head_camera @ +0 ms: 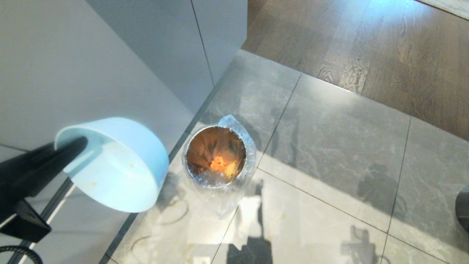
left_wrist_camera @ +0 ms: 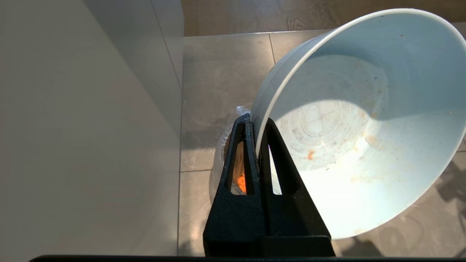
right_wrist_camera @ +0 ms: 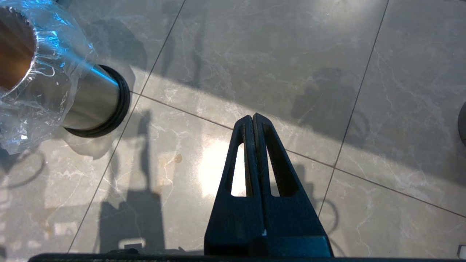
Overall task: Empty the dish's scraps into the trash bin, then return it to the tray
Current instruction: Put the bowl back to the table
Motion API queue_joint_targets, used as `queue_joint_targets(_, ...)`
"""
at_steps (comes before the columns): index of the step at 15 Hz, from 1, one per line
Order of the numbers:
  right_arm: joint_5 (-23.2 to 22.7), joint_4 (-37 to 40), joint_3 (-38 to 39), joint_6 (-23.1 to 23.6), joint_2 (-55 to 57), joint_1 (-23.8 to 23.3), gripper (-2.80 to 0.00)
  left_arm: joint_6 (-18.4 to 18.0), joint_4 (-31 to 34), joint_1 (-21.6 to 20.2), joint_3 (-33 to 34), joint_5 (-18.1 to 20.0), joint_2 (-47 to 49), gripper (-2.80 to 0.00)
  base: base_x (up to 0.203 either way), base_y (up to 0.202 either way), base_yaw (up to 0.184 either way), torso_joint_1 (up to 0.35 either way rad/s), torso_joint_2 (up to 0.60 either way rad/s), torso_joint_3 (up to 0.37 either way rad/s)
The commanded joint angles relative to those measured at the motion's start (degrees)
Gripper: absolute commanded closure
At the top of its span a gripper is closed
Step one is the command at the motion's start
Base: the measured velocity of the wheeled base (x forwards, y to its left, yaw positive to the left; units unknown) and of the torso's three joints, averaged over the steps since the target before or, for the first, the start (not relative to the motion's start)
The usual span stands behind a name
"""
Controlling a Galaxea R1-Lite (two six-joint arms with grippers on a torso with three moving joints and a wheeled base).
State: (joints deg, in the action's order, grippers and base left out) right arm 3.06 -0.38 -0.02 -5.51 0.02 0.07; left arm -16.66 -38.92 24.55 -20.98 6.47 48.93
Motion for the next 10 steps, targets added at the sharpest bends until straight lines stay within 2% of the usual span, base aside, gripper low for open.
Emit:
queue_joint_targets(1,0.02,-0.01,0.02,-0.03,-0.02,0.01,0.00,0.01,2.79,-0.05,-0.13,0.17,-5.86,0.00,0.000,0.000,0.000,0.000,0.00,0.000)
queue_joint_targets(4,0.02,0.02,0.02,-0.11,-0.02,0.01,0.00,0.12,7.20,-0.10,0.00,0.21,-10.72,0.00,0.000,0.000,0.000,0.000,0.00,0.000)
queue_joint_targets(6,0.02,0.02,0.02,-0.03,-0.02,0.01,0.00,0.74,12.58,-0.12,-0.11,-0.04,-15.84,0.00,0.000,0.000,0.000,0.000,0.00,0.000)
queue_joint_targets(8,0.02,-0.01,0.02,-0.03,-0.02,0.01,0.00,2.79,19.00,-0.51,-0.10,-0.26,-21.94,0.00,0.000,0.000,0.000,0.000,0.00,0.000)
queue_joint_targets(10,0.02,0.03,0.02,-0.03,-0.02,0.01,0.00,5.55,24.15,-3.21,0.43,-0.34,-26.79,0.00,0.000,0.000,0.000,0.000,0.00,0.000)
